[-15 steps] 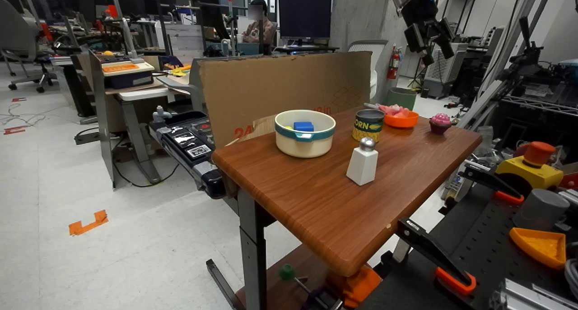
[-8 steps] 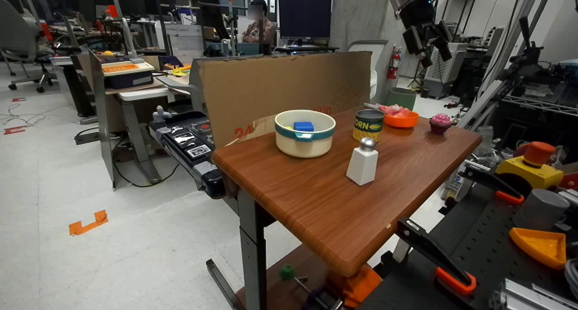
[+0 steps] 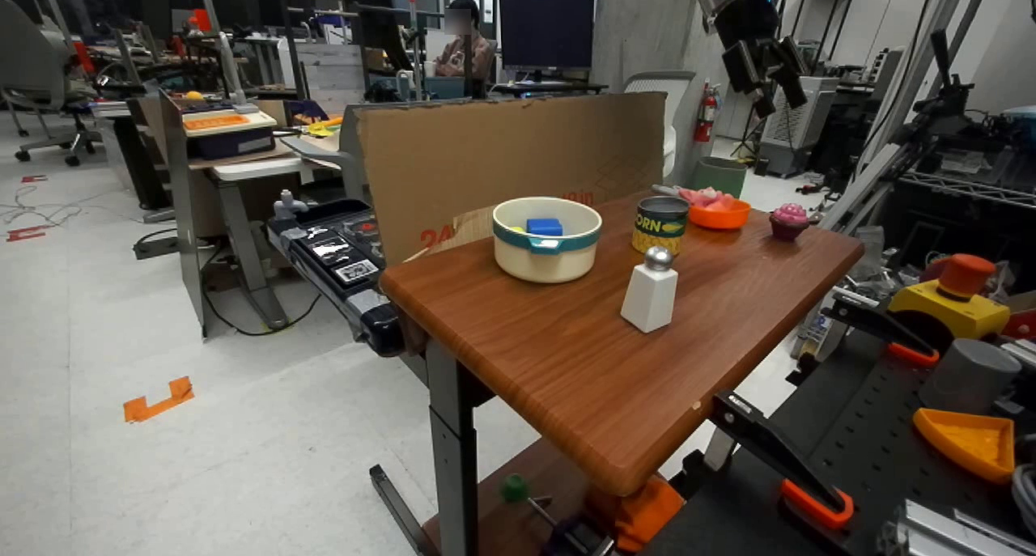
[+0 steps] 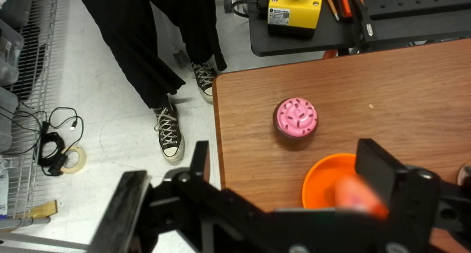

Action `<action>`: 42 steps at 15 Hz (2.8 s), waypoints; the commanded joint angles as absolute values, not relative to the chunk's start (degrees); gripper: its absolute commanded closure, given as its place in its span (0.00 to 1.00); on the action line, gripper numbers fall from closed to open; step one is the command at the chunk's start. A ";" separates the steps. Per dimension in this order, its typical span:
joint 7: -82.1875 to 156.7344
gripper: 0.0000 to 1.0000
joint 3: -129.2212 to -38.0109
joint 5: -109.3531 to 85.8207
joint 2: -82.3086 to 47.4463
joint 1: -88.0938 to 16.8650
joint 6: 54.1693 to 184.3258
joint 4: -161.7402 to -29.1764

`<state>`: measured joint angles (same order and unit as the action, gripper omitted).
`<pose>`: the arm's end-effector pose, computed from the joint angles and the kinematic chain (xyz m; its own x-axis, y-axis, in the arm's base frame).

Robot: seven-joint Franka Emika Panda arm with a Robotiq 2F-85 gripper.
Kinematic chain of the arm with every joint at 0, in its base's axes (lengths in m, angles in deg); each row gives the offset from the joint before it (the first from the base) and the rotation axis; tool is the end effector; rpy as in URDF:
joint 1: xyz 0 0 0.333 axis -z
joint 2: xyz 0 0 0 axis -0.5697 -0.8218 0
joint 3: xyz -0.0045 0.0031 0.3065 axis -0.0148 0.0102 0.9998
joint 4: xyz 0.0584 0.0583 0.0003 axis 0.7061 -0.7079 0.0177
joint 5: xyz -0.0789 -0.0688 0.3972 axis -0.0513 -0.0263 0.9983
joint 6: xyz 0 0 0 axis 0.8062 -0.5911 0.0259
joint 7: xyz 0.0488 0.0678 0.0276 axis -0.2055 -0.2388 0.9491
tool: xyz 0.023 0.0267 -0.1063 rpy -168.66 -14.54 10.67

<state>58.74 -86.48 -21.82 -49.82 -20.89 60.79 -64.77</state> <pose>0.6547 -0.2535 0.2748 0.7869 -0.0742 -0.6126 0.0032 -0.9922 0.1243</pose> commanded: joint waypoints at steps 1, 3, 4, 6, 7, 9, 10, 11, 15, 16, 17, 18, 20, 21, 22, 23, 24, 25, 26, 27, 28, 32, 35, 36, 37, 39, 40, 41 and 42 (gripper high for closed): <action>60.37 0.00 -85.74 -21.04 -51.29 -20.22 58.61 -61.56; 61.05 0.00 -85.56 -20.91 -51.19 -20.17 58.41 -61.49; 61.76 0.00 -85.39 -20.74 -51.22 -20.06 58.00 -61.29; 62.98 0.00 -85.11 -20.42 -51.29 -19.89 57.03 -60.98; 63.61 0.00 -84.97 -20.26 -51.34 -19.79 56.38 -60.79; 64.88 0.00 -84.62 -19.73 -51.44 -19.51 55.00 -60.40; 65.44 0.00 -84.45 -19.36 -51.48 -19.34 54.32 -60.17; 65.81 0.00 -84.34 -19.14 -51.55 -19.23 53.84 -59.91; 65.72 0.00 -84.52 -19.05 -51.93 -19.13 52.92 -58.97; 64.87 0.00 -84.87 -19.48 -51.99 -19.29 53.81 -58.93; 63.96 0.00 -85.19 -19.84 -52.03 -19.43 54.66 -58.92; 63.54 0.00 -85.38 -20.18 -52.14 -19.46 55.56 -58.79; 62.97 0.00 -85.60 -20.59 -52.26 -19.45 57.57 -58.62; 62.42 0.00 -86.18 -20.83 -52.11 -19.86 59.12 -59.08; 62.22 0.00 -86.34 -21.28 -52.07 -20.02 60.50 -59.27; 62.12 0.00 -86.42 -21.68 -52.00 -20.09 61.73 -59.48; 62.49 0.00 -86.22 -21.79 -51.84 -19.98 62.82 -59.70; 62.91 0.00 -86.06 -21.70 -51.70 -19.85 63.70 -59.86; 63.47 0.00 -85.80 -21.33 -51.51 -19.62 64.60 -60.00; 63.96 0.00 -85.66 -21.23 -51.35 -19.53 65.52 -60.16; 63.96 0.00 -85.58 -21.03 -51.14 -19.43 66.98 -60.39; 64.52 0.00 -85.51 -21.08 -50.61 -19.23 73.90 -61.21; 66.40 0.00 -85.32 -21.16 -50.12 -19.29 77.46 -62.01; 67.66 0.00 -85.01 -20.75 -49.93 -19.08 78.11 -62.17; 70.17 0.00 -84.02 -19.34 -49.59 -18.31 78.44 -62.33; 74.62 0.00 -82.37 -16.67 -49.37 -16.94 77.51 -62.04; 76.40 0.00 -81.83 -15.25 -49.45 -16.36 76.52 -61.65; 77.69 0.00 -81.42 -13.90 -49.58 -15.84 75.78 -61.28; 78.66 0.00 -81.24 -12.90 -49.66 -15.46 75.20 -61.05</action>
<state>74.05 -83.40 -16.03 -50.57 -17.80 76.87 -61.18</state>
